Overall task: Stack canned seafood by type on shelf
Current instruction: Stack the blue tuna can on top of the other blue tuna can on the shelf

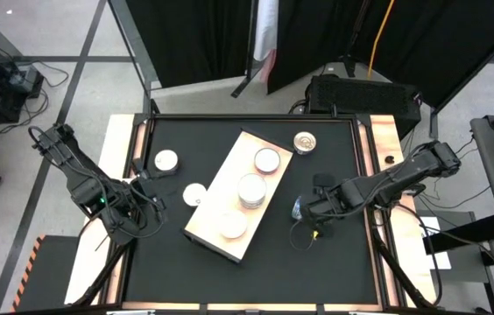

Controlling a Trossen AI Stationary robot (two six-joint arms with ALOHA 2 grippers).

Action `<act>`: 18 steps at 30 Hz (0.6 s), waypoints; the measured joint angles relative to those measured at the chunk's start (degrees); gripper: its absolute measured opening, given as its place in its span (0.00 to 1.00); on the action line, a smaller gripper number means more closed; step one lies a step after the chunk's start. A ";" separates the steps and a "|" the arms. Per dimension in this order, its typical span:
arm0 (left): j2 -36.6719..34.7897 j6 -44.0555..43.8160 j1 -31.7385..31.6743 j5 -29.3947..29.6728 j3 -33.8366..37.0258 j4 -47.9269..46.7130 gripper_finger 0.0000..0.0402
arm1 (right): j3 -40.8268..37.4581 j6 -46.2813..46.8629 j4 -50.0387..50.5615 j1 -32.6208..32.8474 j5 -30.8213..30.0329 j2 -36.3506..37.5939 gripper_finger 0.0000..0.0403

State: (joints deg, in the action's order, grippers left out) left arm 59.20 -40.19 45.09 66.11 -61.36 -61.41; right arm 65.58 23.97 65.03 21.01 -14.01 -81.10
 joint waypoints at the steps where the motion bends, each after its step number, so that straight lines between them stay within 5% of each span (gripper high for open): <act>1: -0.02 0.00 0.00 0.01 0.00 0.18 0.57 | 0.00 -0.83 -0.03 0.20 -0.72 0.00 0.38; 8: -0.02 0.01 0.01 0.04 0.00 0.68 0.57 | 0.00 -9.16 -0.83 0.90 -4.54 0.00 0.48; 18: -0.02 0.01 -0.01 0.09 0.00 1.05 0.57 | 0.00 -39.19 -3.71 -4.68 -3.91 0.00 0.64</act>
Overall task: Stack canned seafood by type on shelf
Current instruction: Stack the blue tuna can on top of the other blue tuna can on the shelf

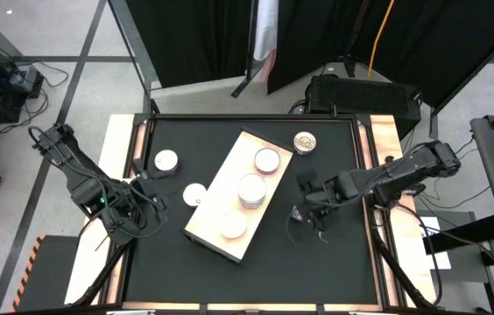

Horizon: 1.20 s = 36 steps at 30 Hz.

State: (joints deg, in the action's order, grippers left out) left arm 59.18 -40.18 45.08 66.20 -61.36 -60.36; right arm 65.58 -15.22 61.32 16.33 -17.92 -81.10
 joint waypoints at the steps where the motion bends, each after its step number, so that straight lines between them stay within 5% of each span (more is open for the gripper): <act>1: 0.00 0.00 0.00 0.01 0.00 0.00 0.57 | 0.00 -2.08 -0.49 -0.88 0.38 0.00 0.67; 17: 0.00 0.07 0.00 -0.13 0.00 -0.13 0.57 | -0.02 -17.24 -5.42 -9.77 20.70 -7.17 0.74; 36: 0.00 0.42 0.00 -0.40 0.00 -0.17 0.57 | -0.02 -30.01 -4.23 -9.76 19.53 -15.31 0.74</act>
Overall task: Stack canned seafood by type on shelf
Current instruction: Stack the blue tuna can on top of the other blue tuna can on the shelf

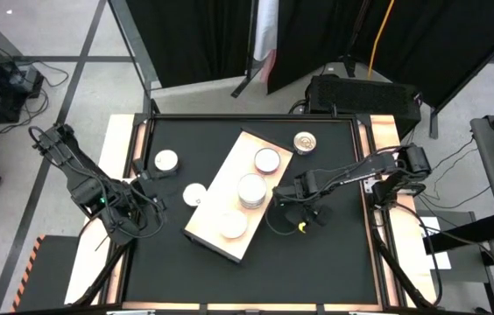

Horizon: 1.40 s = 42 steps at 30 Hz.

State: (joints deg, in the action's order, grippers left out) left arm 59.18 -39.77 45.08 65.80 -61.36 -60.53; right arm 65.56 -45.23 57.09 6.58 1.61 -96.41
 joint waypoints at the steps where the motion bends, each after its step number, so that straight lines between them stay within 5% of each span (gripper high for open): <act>1: 0.02 0.00 0.00 0.00 0.00 0.00 0.57 | -0.01 -0.02 -0.06 -0.05 -0.02 -0.53 0.74; 26: 0.02 0.00 0.00 -0.03 0.00 0.00 0.57 | 0.09 4.69 -1.22 -0.29 1.55 0.19 0.47; 35: 0.02 0.04 0.00 -0.03 0.00 0.01 0.57 | 0.73 14.86 -2.30 2.96 1.60 0.13 0.48; 42: 0.02 1.16 0.00 -0.02 0.00 0.09 0.57 | 8.34 29.02 1.54 6.74 3.36 0.10 0.47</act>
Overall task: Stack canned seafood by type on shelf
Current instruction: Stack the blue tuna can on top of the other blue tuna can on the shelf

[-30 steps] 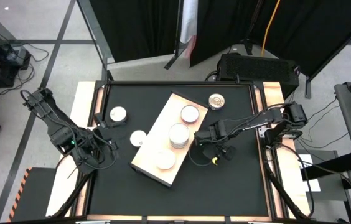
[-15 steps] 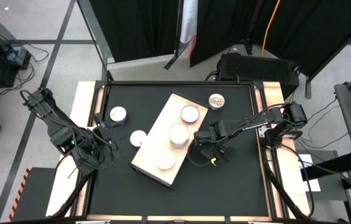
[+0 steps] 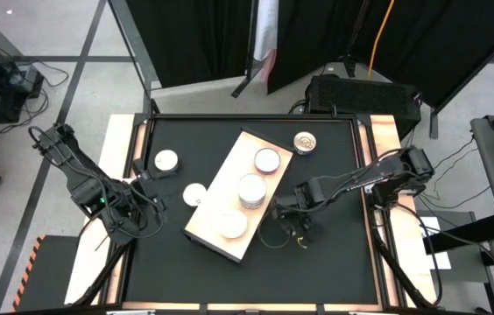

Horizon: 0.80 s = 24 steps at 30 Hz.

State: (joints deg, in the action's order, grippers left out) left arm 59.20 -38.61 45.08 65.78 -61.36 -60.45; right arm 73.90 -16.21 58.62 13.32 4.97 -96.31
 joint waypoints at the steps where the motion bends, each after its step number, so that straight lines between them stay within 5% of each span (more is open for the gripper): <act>1: 0.00 0.34 0.00 0.02 0.00 0.00 0.57 | 1.49 2.73 0.32 0.47 1.11 0.00 0.47; 7: 0.00 2.03 0.00 0.43 0.00 0.09 0.57 | 10.92 19.57 -0.54 3.47 10.28 0.00 0.47; 14: 0.00 2.07 0.00 3.56 0.00 0.73 0.57 | 17.89 35.29 -12.38 7.20 11.26 0.02 0.47; 24: 0.00 13.08 0.00 3.80 0.00 11.49 0.57 | 18.08 52.64 -40.95 8.33 -5.11 0.04 0.48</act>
State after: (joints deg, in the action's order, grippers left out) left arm 59.20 -25.53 45.08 69.58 -61.36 -48.95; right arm 91.98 36.43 17.67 21.65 -0.14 -96.27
